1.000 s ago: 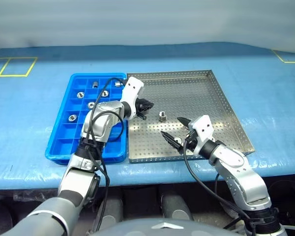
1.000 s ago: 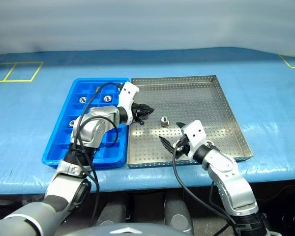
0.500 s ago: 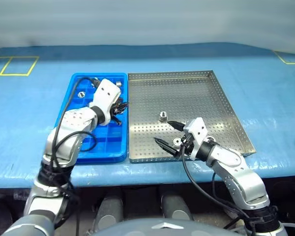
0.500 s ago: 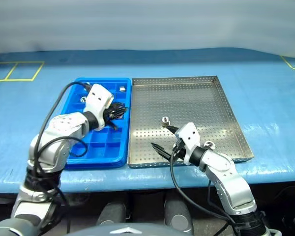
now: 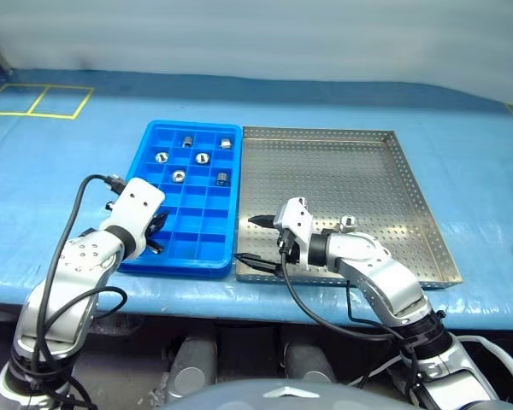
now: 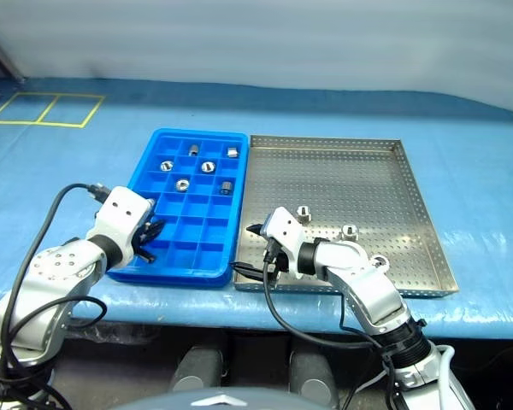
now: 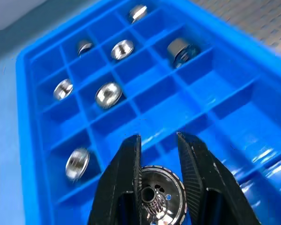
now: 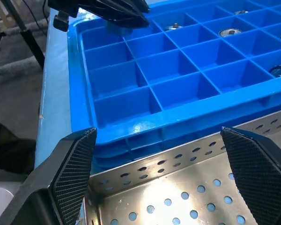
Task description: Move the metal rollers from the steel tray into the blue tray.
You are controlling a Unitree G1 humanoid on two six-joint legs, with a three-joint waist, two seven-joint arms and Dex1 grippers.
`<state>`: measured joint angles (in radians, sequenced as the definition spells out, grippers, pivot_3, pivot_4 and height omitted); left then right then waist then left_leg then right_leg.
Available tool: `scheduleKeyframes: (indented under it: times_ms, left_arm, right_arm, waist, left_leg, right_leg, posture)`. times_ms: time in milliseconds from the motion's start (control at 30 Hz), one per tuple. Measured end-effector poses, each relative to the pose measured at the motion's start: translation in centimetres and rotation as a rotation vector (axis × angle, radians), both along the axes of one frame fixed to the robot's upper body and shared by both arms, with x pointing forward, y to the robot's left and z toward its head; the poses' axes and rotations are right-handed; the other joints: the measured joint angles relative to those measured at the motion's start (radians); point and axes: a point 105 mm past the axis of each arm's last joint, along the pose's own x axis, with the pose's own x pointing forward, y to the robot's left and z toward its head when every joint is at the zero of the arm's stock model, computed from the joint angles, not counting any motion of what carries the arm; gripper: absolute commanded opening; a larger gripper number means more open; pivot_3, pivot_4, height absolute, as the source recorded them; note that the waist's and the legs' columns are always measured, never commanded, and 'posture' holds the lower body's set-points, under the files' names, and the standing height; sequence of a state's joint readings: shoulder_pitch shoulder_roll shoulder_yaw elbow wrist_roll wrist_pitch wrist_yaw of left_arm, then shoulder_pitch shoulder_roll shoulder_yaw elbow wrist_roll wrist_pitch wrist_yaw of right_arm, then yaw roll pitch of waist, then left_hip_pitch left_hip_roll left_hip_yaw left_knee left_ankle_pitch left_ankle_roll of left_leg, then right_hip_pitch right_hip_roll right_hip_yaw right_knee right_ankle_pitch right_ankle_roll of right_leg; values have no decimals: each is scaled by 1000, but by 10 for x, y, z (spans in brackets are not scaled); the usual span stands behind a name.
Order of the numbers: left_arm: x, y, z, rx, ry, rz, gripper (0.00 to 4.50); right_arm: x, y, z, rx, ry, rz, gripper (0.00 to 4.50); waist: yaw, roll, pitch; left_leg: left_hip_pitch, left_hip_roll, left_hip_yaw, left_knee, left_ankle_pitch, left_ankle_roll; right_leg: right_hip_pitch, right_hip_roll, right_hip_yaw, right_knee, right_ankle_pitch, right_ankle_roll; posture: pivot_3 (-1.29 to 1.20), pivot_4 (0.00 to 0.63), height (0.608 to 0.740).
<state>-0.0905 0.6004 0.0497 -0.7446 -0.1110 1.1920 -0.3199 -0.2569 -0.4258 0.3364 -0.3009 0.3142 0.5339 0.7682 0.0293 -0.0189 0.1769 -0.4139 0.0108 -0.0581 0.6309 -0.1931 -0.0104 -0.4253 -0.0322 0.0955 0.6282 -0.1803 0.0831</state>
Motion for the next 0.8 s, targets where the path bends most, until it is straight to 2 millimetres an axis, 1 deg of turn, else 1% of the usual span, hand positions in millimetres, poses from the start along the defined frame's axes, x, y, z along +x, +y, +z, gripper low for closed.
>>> scheduleKeyframes:
  times_ms: [100,200,333,400,433,467,533,567,633,667,700,767,800]
  left_arm:
    - [-6,12,-3,25,9,70,850]
    - [-13,13,-6,31,21,77,850]
    - [-14,14,-10,32,36,81,850]
    - [-14,13,-12,34,43,77,1571]
    - [-13,13,-12,43,44,70,1778]
    - [-12,12,-11,54,37,59,2162]
    - [-9,12,-9,58,18,58,2762]
    - [-6,11,-6,50,-1,64,2762]
    - [2,4,6,5,-65,55,2762]
    - [7,-3,15,-31,-114,31,2762]
    - [9,-8,20,-50,-140,12,2762]
    - [15,-34,38,-165,-213,-96,2762]
    - [17,-54,49,-235,-251,-193,2762]
  right_arm:
    - [1,1,-2,-8,3,-8,4500]
    - [2,0,-3,-9,3,-19,4500]
    - [3,-2,-4,-14,8,-38,4500]
    - [4,-3,-5,-16,9,-46,4500]
    - [4,-4,-5,-16,10,-50,4500]
    - [4,-5,-5,-15,10,-57,4500]
    - [6,-7,-5,-15,9,-77,4500]
    - [6,-9,-6,-15,11,-88,4500]
    - [7,-11,-7,-17,16,-100,4500]
    - [7,-12,-7,-18,14,-110,4500]
    - [7,-12,-7,-18,11,-114,4500]
    - [9,-16,-7,-21,8,-135,4500]
    - [10,-17,-6,-21,1,-147,4500]
  waist:
    - [17,0,0]
    - [22,0,0]
    - [24,0,0]
    - [24,0,0]
    - [23,0,0]
    - [23,0,0]
    - [24,0,0]
    - [24,0,0]
    - [25,0,0]
    - [25,-1,0]
    - [25,-1,0]
    - [26,-1,0]
    - [27,-1,-1]
  left_leg:
    - [0,0,0,0,0,0]
    - [0,0,0,0,0,-1]
    - [0,1,0,0,0,-1]
    - [0,1,0,0,0,-1]
    - [0,1,0,-1,0,-1]
    - [0,1,0,-1,-1,-1]
    - [0,1,0,-2,-1,-1]
    - [0,1,0,-2,-1,-2]
    - [-1,1,0,-2,0,-2]
    - [-1,1,0,-2,0,-3]
    - [-1,1,0,-2,0,-3]
    - [-1,1,0,-1,0,-3]
    - [-1,1,0,-1,0,-4]
  right_leg:
    - [0,0,0,0,0,0]
    - [0,0,0,0,0,0]
    - [0,0,-1,0,-1,-1]
    - [-1,0,-1,0,-1,-1]
    - [-1,0,-1,0,-1,-1]
    - [-1,0,-1,0,-1,-2]
    - [-1,0,-2,0,-1,-2]
    - [-1,0,-2,0,-1,-2]
    - [-1,0,-2,-1,-1,-2]
    - [-1,0,-2,-1,-1,-2]
    - [-1,0,-2,-1,-1,-2]
    - [-1,-1,-3,-1,-1,-2]
    - [0,-1,-3,-1,-1,-2]
  posture:
    - [278,150,740]
    - [278,150,740]
    - [266,150,740]
    - [252,150,740]
    - [252,150,740]
    - [252,150,740]
    - [242,150,740]
    - [231,150,740]
    - [231,150,740]
    - [225,150,740]
    - [225,150,740]
    - [225,150,740]
    - [225,150,740]
